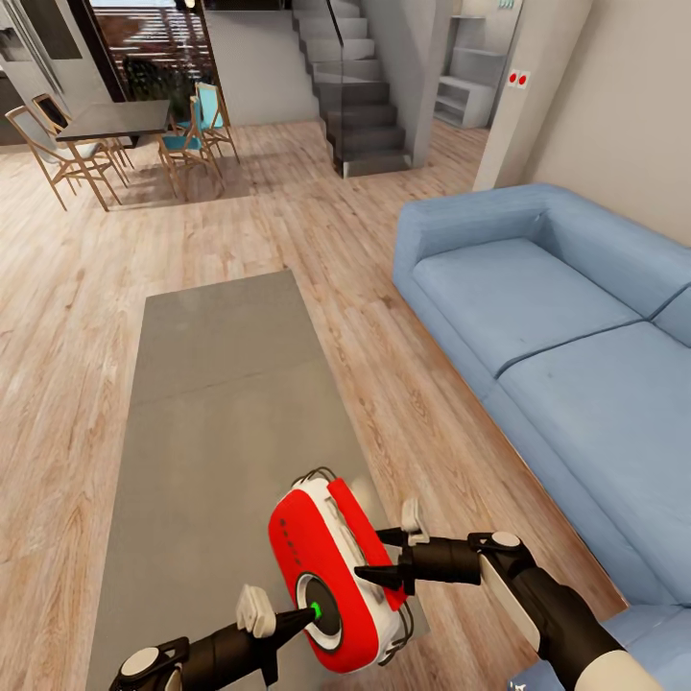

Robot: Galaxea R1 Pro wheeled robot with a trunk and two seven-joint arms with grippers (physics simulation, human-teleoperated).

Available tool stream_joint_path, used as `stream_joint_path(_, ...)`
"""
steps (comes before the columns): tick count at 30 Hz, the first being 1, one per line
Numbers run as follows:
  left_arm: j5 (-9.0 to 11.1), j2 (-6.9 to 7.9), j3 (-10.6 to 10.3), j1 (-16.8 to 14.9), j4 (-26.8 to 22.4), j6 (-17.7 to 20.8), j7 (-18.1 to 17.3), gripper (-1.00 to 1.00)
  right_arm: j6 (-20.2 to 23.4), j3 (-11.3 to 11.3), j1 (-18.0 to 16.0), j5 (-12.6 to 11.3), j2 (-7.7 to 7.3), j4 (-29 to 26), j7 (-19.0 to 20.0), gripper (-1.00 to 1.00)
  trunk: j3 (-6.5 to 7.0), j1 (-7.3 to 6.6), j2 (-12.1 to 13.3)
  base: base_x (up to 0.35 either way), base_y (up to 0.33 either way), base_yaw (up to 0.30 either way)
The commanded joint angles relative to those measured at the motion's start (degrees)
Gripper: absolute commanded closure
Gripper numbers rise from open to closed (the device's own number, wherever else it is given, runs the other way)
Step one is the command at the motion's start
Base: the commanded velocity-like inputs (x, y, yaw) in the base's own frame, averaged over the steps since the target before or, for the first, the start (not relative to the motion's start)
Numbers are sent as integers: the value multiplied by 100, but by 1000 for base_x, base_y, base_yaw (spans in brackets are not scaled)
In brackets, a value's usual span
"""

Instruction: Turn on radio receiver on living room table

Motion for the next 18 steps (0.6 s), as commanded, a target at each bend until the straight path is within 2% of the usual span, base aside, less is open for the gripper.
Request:
stream_joint_path(1,4,11,2,3,-48,3,-5,100,23,-11,1,-26,-4,1,-188,100,0,0,0,0,0,0)
stream_joint_path(2,6,13,2,1,-79,7,-7,100,24,-16,1,-26,-2,-1,-266,100,0,0,0,0,0,0)
stream_joint_path(3,9,87,20,2,-189,17,-23,100,32,-22,1,-23,2,-4,-449,100,0,0,0,0,0,0)
stream_joint_path(4,34,288,58,4,-318,40,-36,100,34,-23,-3,-20,1,-10,-550,100,0,0,0,0,0,0)
stream_joint_path(5,43,389,75,7,-382,54,-40,100,34,-24,-8,-19,-2,-11,-592,100,0,0,0,0,0,0)
stream_joint_path(7,54,520,129,36,-458,71,-44,100,40,-24,-25,-18,-4,-11,-683,100,0,0,0,0,0,0)
stream_joint_path(8,51,566,275,67,-482,77,-49,100,42,-24,-34,-18,-5,-12,-788,100,0,0,0,0,0,0)
stream_joint_path(10,31,603,507,95,-470,94,-56,100,44,-24,-41,-16,-5,-17,-1025,100,0,0,0,0,0,0)
stream_joint_path(12,17,611,593,101,-453,122,-50,100,44,-24,-43,-14,-6,-19,-1165,100,0,0,0,0,0,0)
stream_joint_path(14,8,614,724,105,-443,131,-47,100,44,-24,-43,-14,-6,-20,-1211,100,0,0,0,0,0,0)
stream_joint_path(15,4,615,874,109,-436,134,-47,100,44,-23,-43,-16,-6,-20,-1228,100,0,0,0,0,0,0)
stream_joint_path(16,0,615,1184,128,-422,139,-49,-100,44,-12,-43,-18,-2,-10,-1247,100,0,0,0,0,0,0)
stream_joint_path(18,0,615,1230,130,-419,143,-47,-100,44,-3,-43,-23,2,-5,-1253,100,0,0,0,0,0,0)
